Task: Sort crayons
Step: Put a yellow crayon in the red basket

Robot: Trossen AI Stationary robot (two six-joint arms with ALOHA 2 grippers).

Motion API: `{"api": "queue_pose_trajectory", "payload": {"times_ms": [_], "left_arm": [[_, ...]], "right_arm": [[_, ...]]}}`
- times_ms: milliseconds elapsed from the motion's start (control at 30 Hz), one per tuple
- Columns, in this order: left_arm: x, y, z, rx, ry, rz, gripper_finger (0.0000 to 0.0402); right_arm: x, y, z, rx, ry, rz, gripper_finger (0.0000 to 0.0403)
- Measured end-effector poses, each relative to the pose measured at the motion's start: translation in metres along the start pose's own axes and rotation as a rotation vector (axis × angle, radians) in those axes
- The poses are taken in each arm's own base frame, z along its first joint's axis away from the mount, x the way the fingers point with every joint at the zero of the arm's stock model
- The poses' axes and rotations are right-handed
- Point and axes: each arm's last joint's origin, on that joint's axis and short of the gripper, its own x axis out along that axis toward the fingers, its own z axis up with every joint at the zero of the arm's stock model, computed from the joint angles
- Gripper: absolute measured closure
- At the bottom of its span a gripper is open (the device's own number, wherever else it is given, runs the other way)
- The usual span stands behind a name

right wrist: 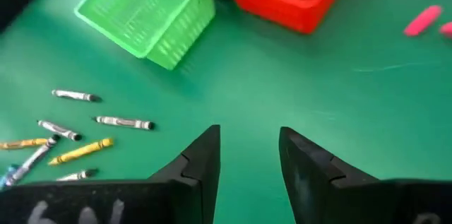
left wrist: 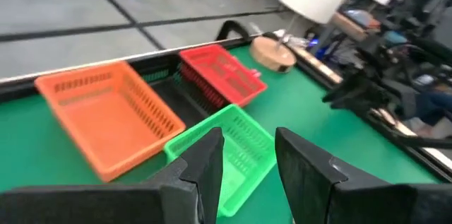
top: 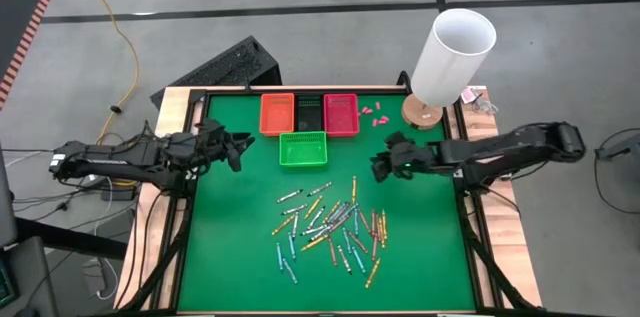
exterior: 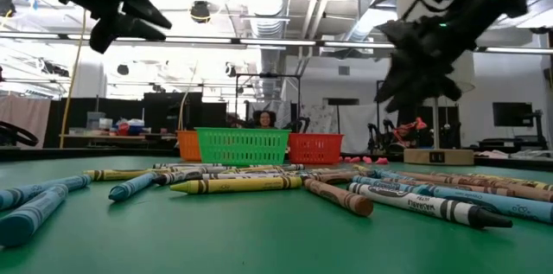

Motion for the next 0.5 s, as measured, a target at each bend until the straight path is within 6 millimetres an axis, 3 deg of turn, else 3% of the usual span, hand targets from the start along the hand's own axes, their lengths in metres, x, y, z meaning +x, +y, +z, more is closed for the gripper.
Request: {"api": "queue_pose_trajectory", "payload": {"times_ms": [200, 500], "left_arm": [[0.000, 0.004, -0.006, -0.021, 0.054, 0.037, 0.0283], [0.000, 0.005, -0.008, -0.006, 0.071, 0.048, 0.0283]], "right_arm": [[0.024, 0.022, 0.004, 0.057, 0.133, -0.049, 0.0267], [0.058, 0.052, -0.009, 0.044, 0.319, -0.102, 0.0271]]}}
